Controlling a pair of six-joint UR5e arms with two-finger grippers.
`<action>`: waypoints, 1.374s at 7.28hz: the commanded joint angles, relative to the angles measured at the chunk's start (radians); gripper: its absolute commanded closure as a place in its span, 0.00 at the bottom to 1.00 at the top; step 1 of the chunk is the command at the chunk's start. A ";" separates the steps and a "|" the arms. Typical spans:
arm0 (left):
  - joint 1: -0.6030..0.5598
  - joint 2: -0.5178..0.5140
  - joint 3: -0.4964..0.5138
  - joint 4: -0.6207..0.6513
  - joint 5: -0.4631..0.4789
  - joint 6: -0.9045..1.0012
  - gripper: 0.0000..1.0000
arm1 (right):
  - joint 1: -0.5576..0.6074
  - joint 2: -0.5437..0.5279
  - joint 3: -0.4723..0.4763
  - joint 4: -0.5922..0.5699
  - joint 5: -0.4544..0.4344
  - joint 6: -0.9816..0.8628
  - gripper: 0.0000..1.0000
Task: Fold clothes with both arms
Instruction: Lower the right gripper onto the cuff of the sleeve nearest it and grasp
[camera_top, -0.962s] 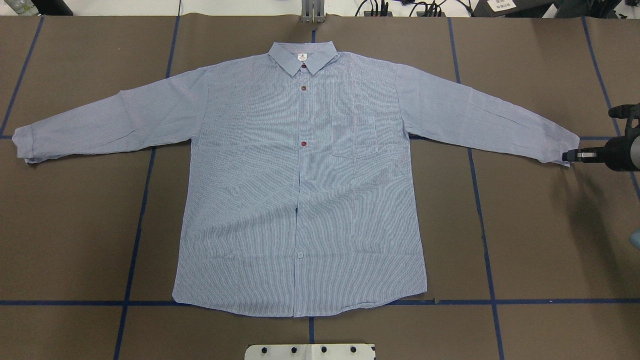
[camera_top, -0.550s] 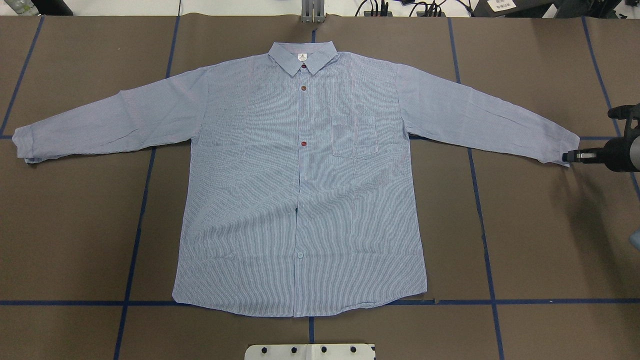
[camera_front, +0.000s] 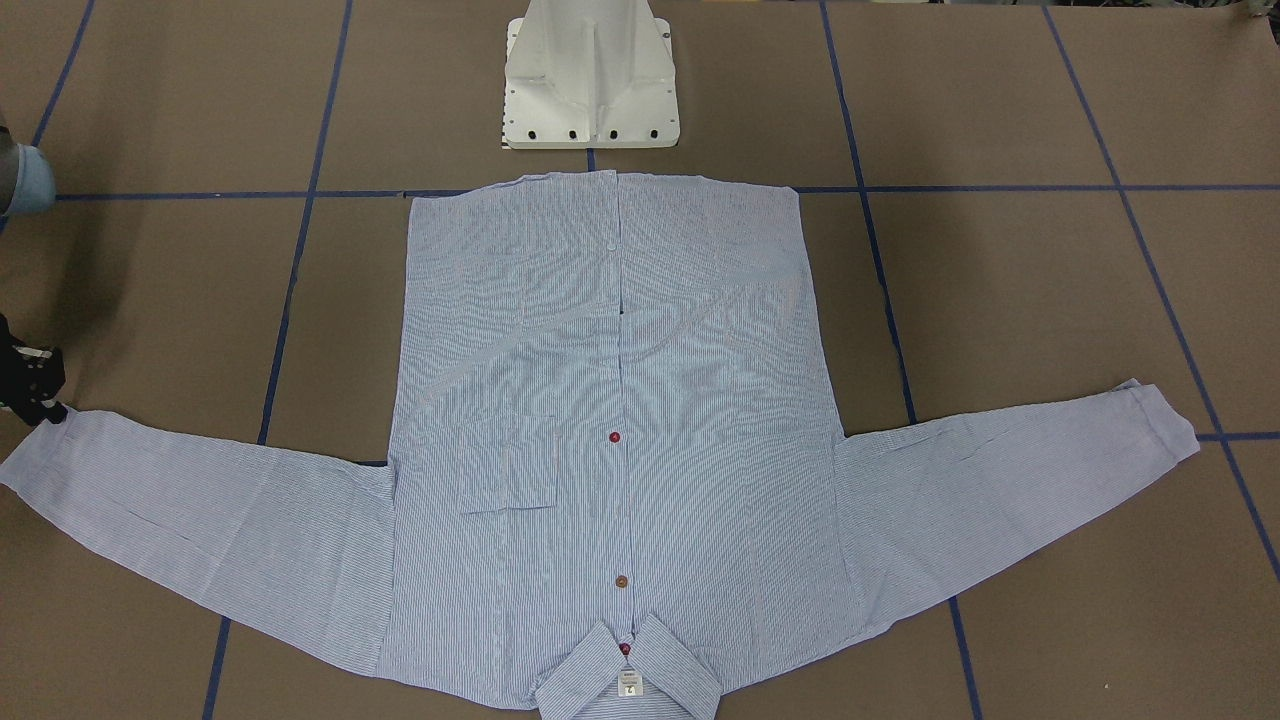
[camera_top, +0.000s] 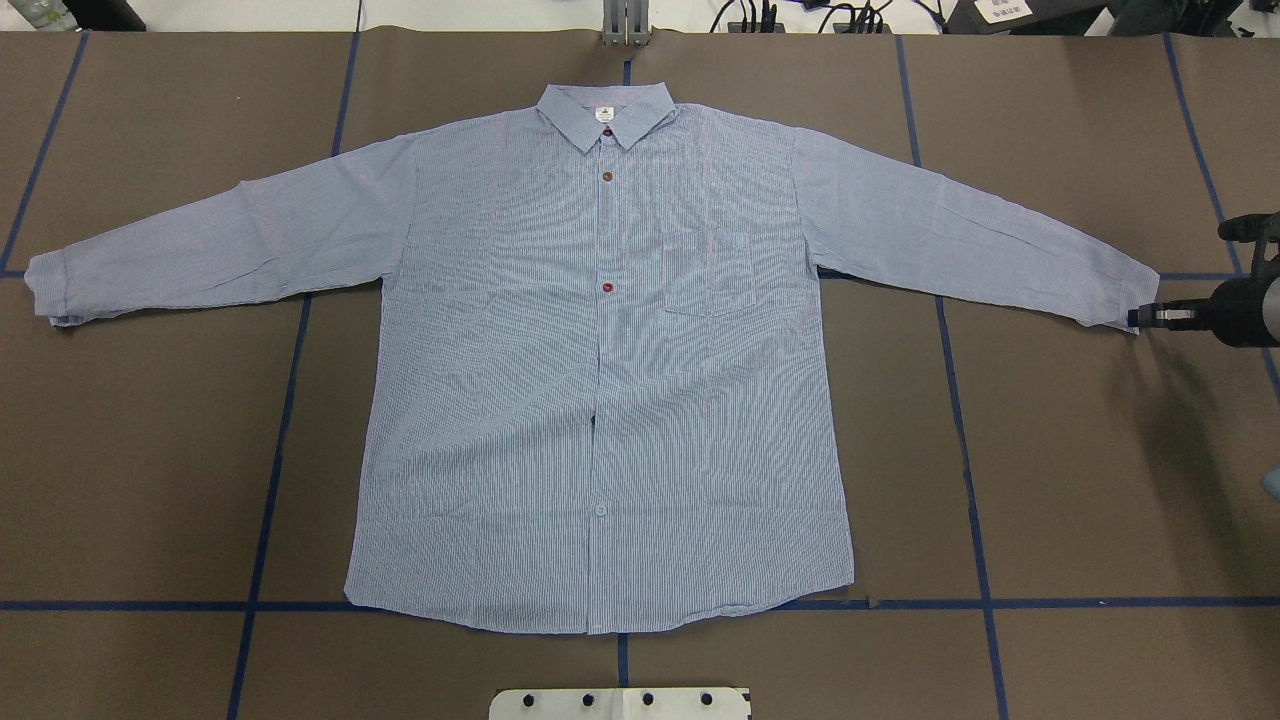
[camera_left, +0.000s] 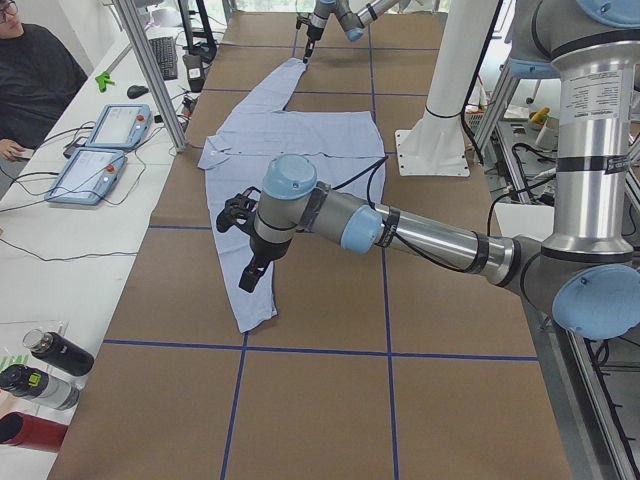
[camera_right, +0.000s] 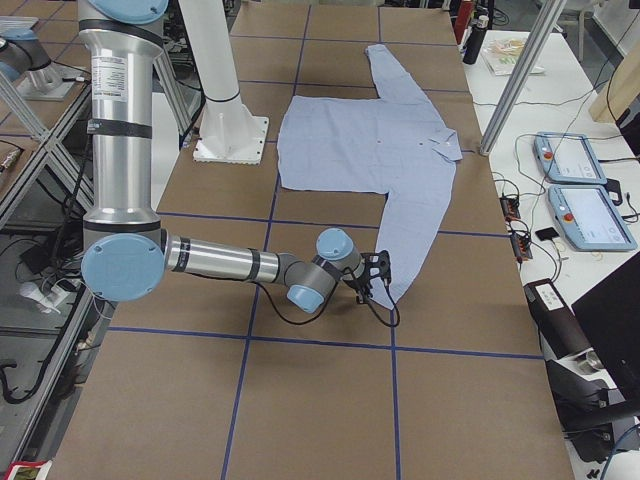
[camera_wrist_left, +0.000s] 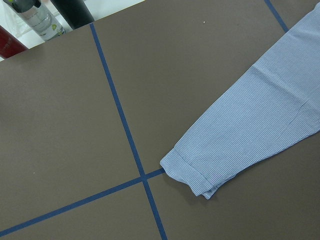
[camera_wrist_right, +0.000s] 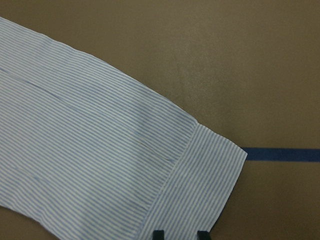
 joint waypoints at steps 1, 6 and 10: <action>0.000 0.000 0.000 0.001 0.000 0.000 0.00 | 0.000 -0.001 0.000 -0.001 -0.001 0.002 0.63; 0.000 0.000 0.001 0.000 0.000 0.000 0.00 | -0.011 -0.003 0.000 -0.001 -0.011 0.011 0.68; 0.000 0.000 -0.004 0.001 0.000 0.000 0.00 | -0.012 -0.004 0.014 -0.003 -0.005 0.011 1.00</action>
